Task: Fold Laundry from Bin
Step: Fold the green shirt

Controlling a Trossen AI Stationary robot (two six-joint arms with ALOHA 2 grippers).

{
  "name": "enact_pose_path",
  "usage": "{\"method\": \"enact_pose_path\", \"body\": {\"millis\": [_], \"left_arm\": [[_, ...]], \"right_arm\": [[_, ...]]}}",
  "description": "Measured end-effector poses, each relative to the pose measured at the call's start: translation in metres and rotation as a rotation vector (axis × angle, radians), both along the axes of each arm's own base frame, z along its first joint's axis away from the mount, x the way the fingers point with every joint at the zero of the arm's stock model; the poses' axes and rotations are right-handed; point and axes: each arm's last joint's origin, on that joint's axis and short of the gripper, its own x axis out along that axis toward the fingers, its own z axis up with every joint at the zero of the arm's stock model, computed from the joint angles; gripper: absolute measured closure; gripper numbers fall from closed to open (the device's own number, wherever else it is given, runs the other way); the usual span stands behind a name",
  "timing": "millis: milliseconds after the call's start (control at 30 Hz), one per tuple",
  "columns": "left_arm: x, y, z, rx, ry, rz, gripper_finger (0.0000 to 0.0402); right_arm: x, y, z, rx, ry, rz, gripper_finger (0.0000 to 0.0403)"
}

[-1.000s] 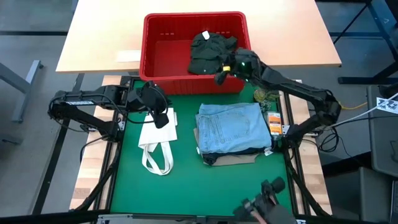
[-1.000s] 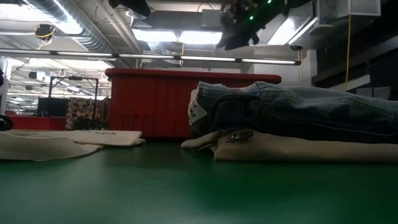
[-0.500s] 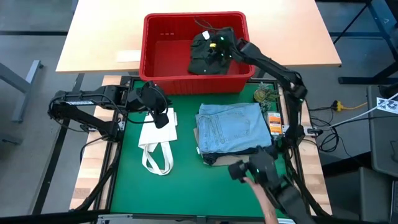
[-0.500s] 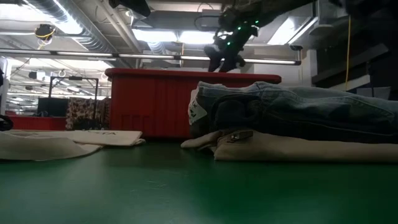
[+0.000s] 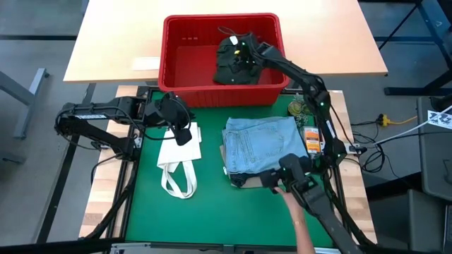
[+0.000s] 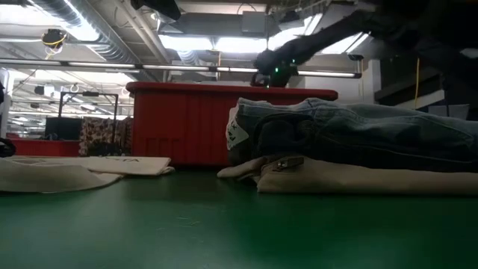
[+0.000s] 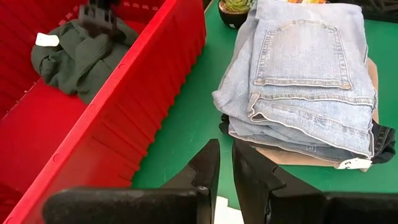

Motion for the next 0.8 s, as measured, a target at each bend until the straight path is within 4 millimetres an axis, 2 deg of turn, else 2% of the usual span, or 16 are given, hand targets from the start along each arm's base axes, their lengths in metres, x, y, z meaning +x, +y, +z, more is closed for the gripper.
{"method": "enact_pose_path", "body": {"millis": [233, 533, 700, 800], "left_arm": [[0.0, 0.0, 0.0, 0.007, 0.001, 0.005, 0.036], [0.0, 0.001, 0.0, 0.018, 0.001, 0.016, 0.036], [0.0, 0.001, 0.0, 0.018, 0.001, 0.016, 0.036], [0.0, 0.001, 0.0, 0.018, 0.001, 0.016, 0.036]], "right_arm": [[-0.011, -0.019, -0.042, 0.088, 0.012, -0.038, 0.0164], [-0.01, -0.029, -0.094, 0.188, 0.065, -0.047, 0.0164], [-0.009, -0.032, -0.108, 0.2, 0.072, -0.048, 0.0164], [-0.008, -0.032, -0.108, 0.192, 0.075, -0.051, 0.0168]]}}
